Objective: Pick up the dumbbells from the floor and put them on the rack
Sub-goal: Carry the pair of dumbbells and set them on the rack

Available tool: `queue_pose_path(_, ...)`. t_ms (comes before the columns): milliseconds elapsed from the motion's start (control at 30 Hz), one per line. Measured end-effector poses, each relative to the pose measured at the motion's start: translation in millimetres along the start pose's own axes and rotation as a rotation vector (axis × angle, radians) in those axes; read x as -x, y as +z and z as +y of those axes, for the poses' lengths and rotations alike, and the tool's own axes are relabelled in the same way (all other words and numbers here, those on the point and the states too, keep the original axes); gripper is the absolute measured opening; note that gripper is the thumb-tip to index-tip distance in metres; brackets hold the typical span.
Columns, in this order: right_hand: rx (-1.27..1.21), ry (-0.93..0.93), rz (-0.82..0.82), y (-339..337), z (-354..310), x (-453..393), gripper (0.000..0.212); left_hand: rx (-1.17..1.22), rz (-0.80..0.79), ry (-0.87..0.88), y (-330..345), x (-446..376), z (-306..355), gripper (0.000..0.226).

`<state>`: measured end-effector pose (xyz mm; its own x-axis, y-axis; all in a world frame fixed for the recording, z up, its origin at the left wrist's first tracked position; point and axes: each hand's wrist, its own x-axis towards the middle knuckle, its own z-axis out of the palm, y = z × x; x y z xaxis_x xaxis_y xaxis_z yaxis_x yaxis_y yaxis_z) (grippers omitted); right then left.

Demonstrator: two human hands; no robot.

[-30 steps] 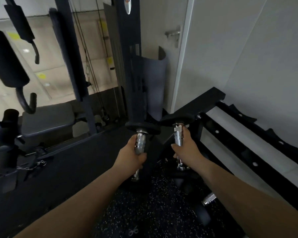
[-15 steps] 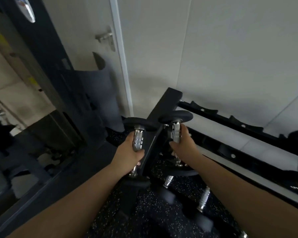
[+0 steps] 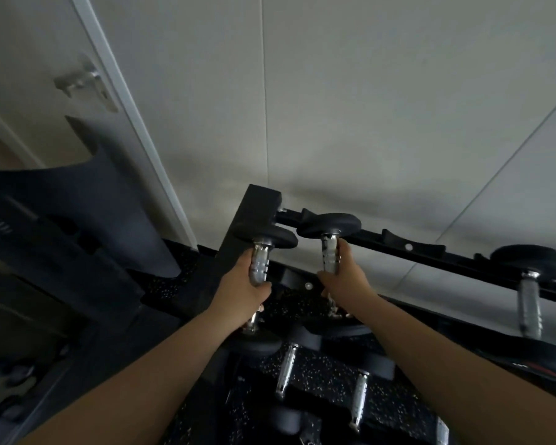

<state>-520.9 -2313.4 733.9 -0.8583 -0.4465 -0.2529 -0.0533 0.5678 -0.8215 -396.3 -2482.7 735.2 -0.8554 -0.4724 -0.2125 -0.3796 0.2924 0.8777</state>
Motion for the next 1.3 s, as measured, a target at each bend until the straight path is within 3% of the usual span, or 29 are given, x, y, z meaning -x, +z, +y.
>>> queue_pose_path(333, -0.036, 0.171, 0.156, -39, 23, -33, 0.075, -0.092, -0.144, 0.106, 40, -81, 23, 0.050)
queue_pose_path(467, -0.075, 0.261, 0.235, -52, 43, -44, 0.074, -0.109, -0.268, 0.144, 67, -114, 28, 0.052)
queue_pose_path(767, -0.124, 0.333, 0.278, -78, 71, -55, 0.075, -0.081, -0.287, 0.091, 103, -142, 31, 0.057)
queue_pose_path(1100, -0.144, 0.397, 0.206, -95, 101, -78, 0.083, -0.109, -0.193, -0.015, 127, -169, 17, 0.062)
queue_pose_path(1300, -0.156, 0.433, 0.182, -100, 112, -82, 0.085, -0.117, -0.231, -0.014, 137, -176, 14, 0.060)
